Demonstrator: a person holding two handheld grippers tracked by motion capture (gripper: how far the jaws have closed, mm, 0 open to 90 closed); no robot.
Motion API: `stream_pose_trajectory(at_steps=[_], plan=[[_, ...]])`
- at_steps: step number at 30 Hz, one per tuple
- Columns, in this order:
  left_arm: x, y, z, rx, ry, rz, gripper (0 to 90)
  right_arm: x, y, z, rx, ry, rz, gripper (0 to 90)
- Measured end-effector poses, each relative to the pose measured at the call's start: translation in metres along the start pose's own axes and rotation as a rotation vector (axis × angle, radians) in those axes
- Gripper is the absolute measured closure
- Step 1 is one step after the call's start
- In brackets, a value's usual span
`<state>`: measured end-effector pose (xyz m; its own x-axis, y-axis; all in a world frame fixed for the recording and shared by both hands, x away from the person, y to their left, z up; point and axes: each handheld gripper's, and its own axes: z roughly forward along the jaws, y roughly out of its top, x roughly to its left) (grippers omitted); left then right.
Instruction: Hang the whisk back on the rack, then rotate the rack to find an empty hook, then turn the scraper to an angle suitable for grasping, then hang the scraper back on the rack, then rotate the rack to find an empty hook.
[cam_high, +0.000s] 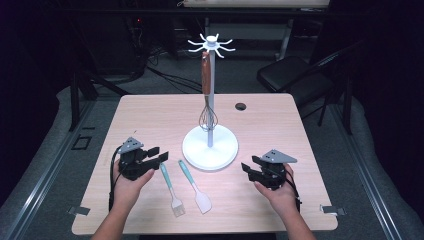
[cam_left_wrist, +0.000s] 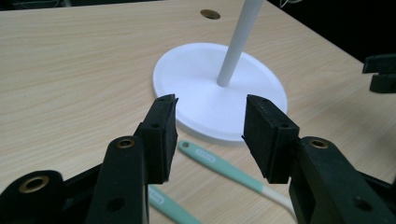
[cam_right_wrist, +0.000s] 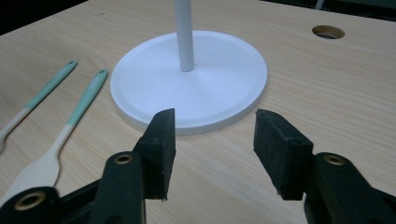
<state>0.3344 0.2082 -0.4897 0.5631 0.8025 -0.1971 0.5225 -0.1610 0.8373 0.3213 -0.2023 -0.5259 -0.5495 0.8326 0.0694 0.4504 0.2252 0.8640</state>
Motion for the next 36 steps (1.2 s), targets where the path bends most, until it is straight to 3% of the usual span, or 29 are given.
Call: stream_pose_trajectory(at_steps=[10,23,29,36], plan=[[0.009,-0.018,-0.005,0.001,0.007,-0.011,54.0,-0.003,0.001,-0.001,0.013,-0.015,0.019,53.8],[0.014,-0.021,-0.008,-0.006,0.014,-0.038,53.4,-0.008,0.010,-0.003,0.022,-0.016,0.025,55.0],[0.016,-0.022,-0.008,-0.010,0.021,-0.047,51.7,-0.012,0.026,-0.007,0.023,-0.021,0.027,63.0],[0.015,-0.022,-0.007,-0.011,0.018,-0.049,51.7,-0.019,0.057,-0.018,0.010,0.013,0.026,75.8]])
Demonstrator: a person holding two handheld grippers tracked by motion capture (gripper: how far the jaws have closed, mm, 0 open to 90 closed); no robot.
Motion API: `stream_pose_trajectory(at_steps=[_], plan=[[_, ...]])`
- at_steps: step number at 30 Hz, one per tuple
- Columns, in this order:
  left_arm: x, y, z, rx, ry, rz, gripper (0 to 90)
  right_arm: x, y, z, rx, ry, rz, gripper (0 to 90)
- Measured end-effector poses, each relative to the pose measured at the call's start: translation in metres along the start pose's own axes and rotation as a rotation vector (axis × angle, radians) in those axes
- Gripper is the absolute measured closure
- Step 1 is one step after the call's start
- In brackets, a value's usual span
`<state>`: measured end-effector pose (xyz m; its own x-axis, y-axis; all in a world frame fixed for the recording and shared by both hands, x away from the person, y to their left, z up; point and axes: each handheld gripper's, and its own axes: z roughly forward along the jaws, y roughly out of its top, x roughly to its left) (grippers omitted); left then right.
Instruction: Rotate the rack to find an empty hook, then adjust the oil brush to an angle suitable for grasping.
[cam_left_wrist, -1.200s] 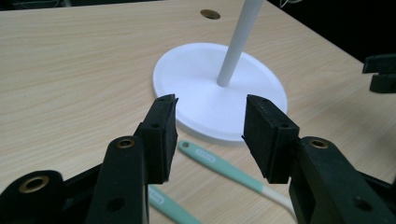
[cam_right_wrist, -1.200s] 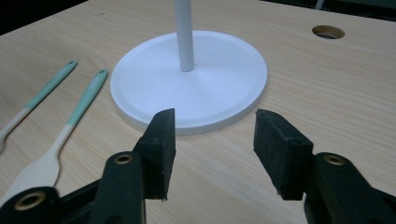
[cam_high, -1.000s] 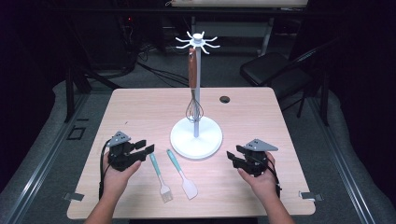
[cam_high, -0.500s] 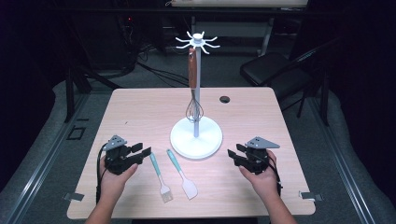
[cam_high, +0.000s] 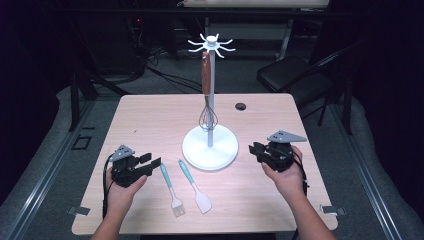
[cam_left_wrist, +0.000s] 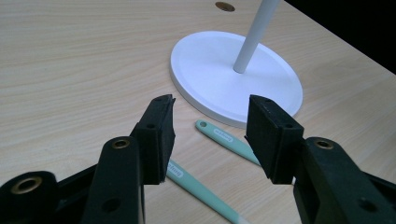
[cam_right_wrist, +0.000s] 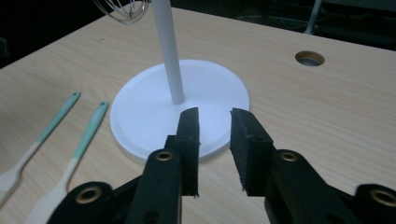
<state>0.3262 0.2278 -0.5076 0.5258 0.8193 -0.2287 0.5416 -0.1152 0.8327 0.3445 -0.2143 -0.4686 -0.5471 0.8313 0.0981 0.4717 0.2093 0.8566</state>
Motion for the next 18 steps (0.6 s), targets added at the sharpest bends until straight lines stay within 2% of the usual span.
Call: stream_pose_trajectory(at_steps=[4,6,13,15,18], plan=[[0.001,-0.001,-0.001,0.001,0.000,0.001,51.7,-0.004,0.016,-0.009,-0.043,-0.003,-0.019,85.3],[0.001,-0.001,-0.001,-0.001,0.003,-0.004,51.7,-0.005,0.024,-0.015,-0.088,0.001,-0.020,90.0],[0.002,0.000,-0.002,-0.004,0.003,-0.005,51.7,-0.004,0.051,-0.037,-0.280,0.033,-0.056,90.0],[0.002,0.000,-0.002,-0.003,0.002,-0.004,51.7,-0.003,0.063,-0.043,-0.312,0.057,-0.061,90.0],[0.002,0.000,-0.003,-0.006,0.002,-0.006,51.7,-0.003,0.079,-0.048,-0.356,0.074,-0.097,90.0]])
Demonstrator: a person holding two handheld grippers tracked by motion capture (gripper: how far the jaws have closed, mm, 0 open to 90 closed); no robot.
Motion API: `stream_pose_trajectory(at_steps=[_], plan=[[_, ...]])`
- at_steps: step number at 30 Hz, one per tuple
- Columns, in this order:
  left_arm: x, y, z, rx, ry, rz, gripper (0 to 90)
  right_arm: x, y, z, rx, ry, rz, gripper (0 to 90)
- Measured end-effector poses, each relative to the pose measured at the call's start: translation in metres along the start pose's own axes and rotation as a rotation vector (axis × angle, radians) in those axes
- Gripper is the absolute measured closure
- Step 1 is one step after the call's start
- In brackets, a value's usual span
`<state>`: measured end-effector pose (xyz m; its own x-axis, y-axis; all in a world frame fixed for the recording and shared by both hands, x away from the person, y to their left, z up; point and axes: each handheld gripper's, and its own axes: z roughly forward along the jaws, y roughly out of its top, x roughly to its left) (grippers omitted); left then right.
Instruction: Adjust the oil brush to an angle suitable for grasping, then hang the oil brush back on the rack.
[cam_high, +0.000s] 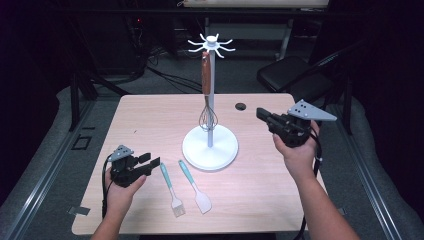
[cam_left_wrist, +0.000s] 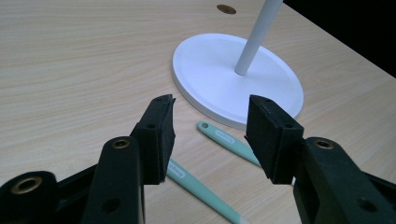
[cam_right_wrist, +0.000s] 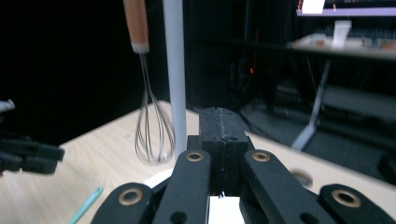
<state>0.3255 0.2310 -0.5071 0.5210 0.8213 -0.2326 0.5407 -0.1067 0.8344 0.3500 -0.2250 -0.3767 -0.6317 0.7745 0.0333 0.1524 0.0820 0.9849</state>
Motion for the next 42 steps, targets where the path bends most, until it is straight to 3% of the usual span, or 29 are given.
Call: stream_pose_trajectory(at_steps=[4,12,19,32,42], plan=[[0.002,0.000,0.000,-0.008,0.002,-0.003,51.7,0.000,0.024,0.005,-0.020,0.017,-0.011,90.0],[0.004,0.000,-0.001,-0.008,-0.004,-0.008,51.7,-0.002,0.058,0.017,-0.046,-0.016,-0.054,90.0],[0.004,-0.001,0.000,-0.002,-0.008,-0.010,51.7,-0.002,0.076,0.027,-0.057,-0.019,-0.070,90.0],[0.006,-0.002,0.000,-0.006,-0.005,-0.016,51.8,-0.006,0.100,0.058,-0.048,-0.021,-0.055,90.0],[0.005,-0.003,0.002,0.000,-0.009,-0.014,51.8,0.000,0.130,0.070,-0.098,-0.012,-0.064,90.0]])
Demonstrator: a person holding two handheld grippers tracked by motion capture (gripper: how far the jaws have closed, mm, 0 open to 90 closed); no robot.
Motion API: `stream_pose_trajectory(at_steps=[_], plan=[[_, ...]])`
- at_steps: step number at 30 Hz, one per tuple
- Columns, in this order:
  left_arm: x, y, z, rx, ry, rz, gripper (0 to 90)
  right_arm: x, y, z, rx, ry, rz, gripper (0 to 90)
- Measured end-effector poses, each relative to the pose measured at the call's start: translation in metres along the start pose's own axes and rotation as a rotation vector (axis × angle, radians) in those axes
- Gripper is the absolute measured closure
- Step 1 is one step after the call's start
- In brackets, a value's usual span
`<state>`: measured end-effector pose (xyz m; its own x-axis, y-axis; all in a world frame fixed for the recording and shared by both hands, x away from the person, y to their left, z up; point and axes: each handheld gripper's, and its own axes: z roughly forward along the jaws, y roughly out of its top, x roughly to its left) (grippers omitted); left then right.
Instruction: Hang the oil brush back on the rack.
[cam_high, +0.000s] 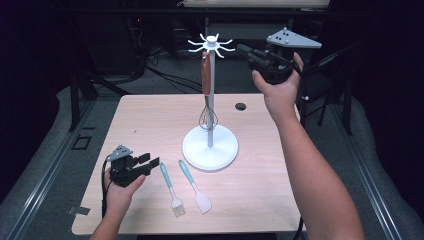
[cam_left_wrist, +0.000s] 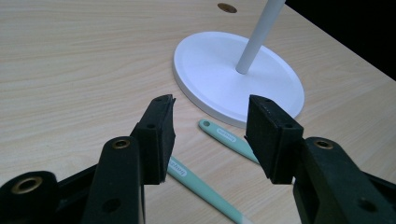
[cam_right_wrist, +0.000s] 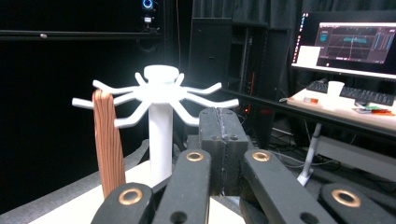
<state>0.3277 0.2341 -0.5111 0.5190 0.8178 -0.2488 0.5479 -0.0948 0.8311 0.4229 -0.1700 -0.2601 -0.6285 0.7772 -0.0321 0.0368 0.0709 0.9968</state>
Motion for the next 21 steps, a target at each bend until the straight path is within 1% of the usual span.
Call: stream_pose_trajectory(at_steps=[2,5,6,9,11,16,17,21], plan=[[-0.001,0.000,-0.001,-0.003,-0.001,0.003,51.9,0.000,0.004,0.003,0.001,-0.007,-0.017,90.0],[-0.001,0.001,-0.004,-0.012,0.002,0.002,51.9,-0.005,0.006,0.007,0.015,-0.035,-0.026,90.0],[0.000,0.001,-0.004,-0.011,0.002,0.002,51.8,-0.006,0.005,0.008,0.012,-0.039,-0.021,90.0],[0.001,0.000,-0.004,-0.012,0.004,-0.006,51.9,-0.009,0.002,0.011,0.022,-0.029,0.004,90.0],[0.001,0.000,-0.004,-0.009,0.006,-0.004,51.9,-0.009,0.001,0.013,0.029,-0.013,0.007,90.0],[0.002,0.000,-0.005,-0.009,0.006,-0.007,51.9,0.000,-0.001,0.014,0.023,0.019,0.010,90.0],[0.002,0.000,-0.005,-0.008,0.007,-0.007,51.9,0.003,-0.002,0.013,0.022,0.021,-0.002,90.0],[0.002,0.000,-0.005,-0.012,0.009,-0.007,52.1,0.009,-0.002,0.011,0.017,0.031,0.000,90.0]])
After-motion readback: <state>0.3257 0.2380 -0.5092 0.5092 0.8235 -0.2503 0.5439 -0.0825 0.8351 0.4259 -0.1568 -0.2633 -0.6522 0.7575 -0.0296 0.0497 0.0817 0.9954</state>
